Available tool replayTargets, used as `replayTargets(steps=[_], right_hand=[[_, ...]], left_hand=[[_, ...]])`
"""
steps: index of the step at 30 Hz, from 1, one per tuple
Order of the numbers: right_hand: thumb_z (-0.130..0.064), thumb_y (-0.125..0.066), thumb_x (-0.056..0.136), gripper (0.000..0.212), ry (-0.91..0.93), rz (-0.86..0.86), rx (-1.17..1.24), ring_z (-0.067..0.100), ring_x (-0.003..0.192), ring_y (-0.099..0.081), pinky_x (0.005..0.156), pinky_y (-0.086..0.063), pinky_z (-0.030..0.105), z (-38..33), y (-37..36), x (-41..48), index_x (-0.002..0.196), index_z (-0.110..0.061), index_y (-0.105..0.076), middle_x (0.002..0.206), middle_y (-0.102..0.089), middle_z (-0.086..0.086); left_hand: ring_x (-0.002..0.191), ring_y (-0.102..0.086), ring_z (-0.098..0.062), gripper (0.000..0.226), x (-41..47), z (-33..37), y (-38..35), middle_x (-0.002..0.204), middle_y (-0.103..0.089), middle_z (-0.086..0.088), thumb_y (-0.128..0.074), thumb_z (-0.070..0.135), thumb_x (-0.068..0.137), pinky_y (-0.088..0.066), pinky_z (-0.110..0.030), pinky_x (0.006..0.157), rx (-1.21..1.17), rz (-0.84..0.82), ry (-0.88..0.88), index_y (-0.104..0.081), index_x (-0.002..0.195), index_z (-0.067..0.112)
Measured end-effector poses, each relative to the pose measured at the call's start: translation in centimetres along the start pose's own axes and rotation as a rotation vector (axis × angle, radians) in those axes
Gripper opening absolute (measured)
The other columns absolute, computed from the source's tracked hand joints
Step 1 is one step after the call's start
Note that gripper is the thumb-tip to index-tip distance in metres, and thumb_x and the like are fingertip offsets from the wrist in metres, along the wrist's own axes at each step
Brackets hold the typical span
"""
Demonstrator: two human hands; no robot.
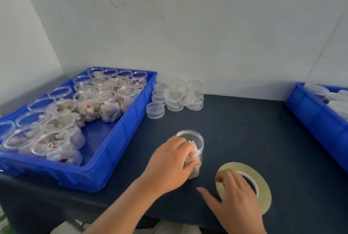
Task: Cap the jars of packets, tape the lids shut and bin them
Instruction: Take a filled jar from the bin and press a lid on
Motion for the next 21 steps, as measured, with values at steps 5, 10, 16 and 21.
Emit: replayTargets(steps=[5, 10, 16, 21], right_hand=[[-0.083, -0.066, 0.072, 0.119, -0.195, -0.316, 0.117, 0.011, 0.151, -0.039, 0.123, -0.036, 0.032, -1.8, -1.9, 2.4, 0.164, -0.022, -0.024, 0.163, -0.039, -0.011], [-0.065, -0.066, 0.080, 0.099, -0.339, -0.190, 0.338, 0.008, 0.125, -0.063, 0.087, -0.049, 0.021, -2.2, -3.5, 3.9, 0.162, -0.026, -0.026, 0.140, -0.056, -0.020], [-0.068, -0.075, 0.080, 0.094, -0.243, -0.064, 0.208, 0.009, 0.119, -0.064, 0.088, -0.057, 0.025, -2.1, -4.6, 3.2, 0.153, -0.016, -0.045, 0.136, -0.061, -0.009], [-0.069, -0.078, 0.072, 0.100, -0.239, -0.062, 0.211, 0.006, 0.116, -0.064, 0.086, -0.055, 0.022, -2.1, -4.5, 3.1, 0.150, -0.019, -0.041, 0.132, -0.061, -0.012]], left_hand=[[0.088, -0.042, 0.000, 0.021, 0.4, 0.2, -1.5, 0.091, -0.042, 0.023, -0.069, 0.039, 0.087, -0.031, -0.008, 0.064, -0.055, -0.022, -0.041, -0.050, 0.089, 0.030], [0.084, -0.044, -0.002, 0.025, 0.7, 0.3, -1.4, 0.086, -0.045, 0.022, -0.068, 0.050, 0.092, -0.036, -0.010, 0.073, -0.075, -0.088, -0.117, -0.051, 0.089, 0.032], [0.101, -0.063, -0.001, 0.023, 3.8, -2.1, 0.7, 0.096, -0.066, 0.023, -0.059, 0.055, 0.103, -0.042, -0.029, 0.110, -0.198, 0.119, -0.167, -0.067, 0.096, 0.035], [0.096, -0.066, 0.005, 0.015, 12.1, -9.4, 0.4, 0.095, -0.070, 0.026, -0.064, 0.054, 0.097, -0.044, -0.015, 0.072, -0.245, 0.079, 0.478, -0.067, 0.094, 0.040]])
Point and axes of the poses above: each hand's wrist, its own x-axis towards the middle knuckle, its own y-axis out of the back of the hand, z = x × y, the point moved 2 cm from there along x, towards the middle knuckle
